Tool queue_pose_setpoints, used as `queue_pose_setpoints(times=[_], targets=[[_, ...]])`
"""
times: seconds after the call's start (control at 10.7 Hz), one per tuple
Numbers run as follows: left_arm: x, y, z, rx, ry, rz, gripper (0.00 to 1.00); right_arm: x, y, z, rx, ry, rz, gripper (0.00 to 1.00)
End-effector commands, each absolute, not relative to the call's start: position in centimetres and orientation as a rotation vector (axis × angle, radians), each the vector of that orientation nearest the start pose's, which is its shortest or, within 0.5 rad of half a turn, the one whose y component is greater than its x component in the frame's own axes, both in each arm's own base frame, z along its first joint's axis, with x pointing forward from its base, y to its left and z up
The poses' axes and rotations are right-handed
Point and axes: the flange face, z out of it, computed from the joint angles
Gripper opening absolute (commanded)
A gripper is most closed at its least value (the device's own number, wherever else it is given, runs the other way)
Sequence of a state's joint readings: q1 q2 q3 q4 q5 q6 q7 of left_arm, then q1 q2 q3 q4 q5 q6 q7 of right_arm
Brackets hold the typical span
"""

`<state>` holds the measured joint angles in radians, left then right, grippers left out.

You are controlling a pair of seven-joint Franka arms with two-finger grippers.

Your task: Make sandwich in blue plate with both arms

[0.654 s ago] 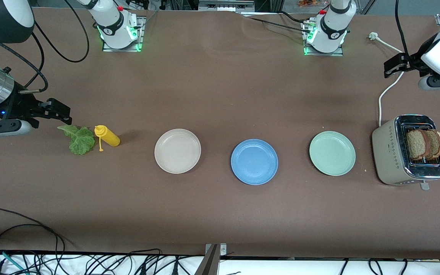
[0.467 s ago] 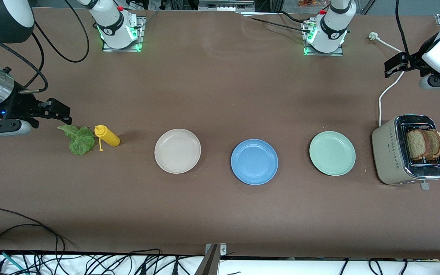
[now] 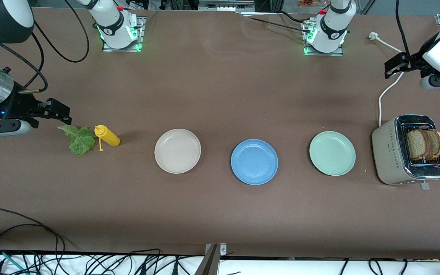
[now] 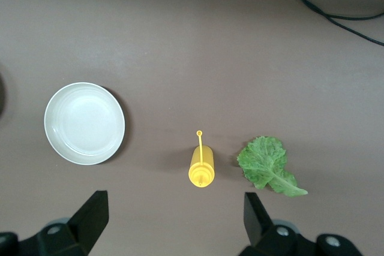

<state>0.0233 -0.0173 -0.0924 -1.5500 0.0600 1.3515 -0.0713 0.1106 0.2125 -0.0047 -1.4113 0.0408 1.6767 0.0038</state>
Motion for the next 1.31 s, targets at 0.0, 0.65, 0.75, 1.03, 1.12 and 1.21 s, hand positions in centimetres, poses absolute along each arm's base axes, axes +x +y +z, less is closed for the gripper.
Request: queue_pose_setpoints(times=[0.0,0.65,0.75,1.03,1.12,1.21], targets=[[52.8,-2.9,63.1,-3.047,-0.028,0.282,1.00,62.1,6.9,59.0,-3.080,-0.127,-0.078,1.00],[52.8,-3.2,63.2,-3.047,-0.021,0.277,1.00,61.8,5.6,58.5,-3.100,-0.116,-0.012,1.00],[52.8,-3.2,63.2,-3.047,-0.021,0.277,1.00,61.9,5.4,58.4,-3.100,-0.098,-0.009,1.00],[52.7,-3.2,63.2,-3.046,-0.018,0.279,1.00,61.8,5.5,58.5,-3.106,-0.103,-0.010,1.00],[52.7,-3.2,63.2,-3.046,-0.018,0.279,1.00,61.7,5.7,58.5,-3.106,-0.107,-0.010,1.00],[52.7,-3.2,63.2,-3.046,-0.018,0.279,1.00,61.7,5.8,58.3,-3.105,-0.112,-0.005,1.00]])
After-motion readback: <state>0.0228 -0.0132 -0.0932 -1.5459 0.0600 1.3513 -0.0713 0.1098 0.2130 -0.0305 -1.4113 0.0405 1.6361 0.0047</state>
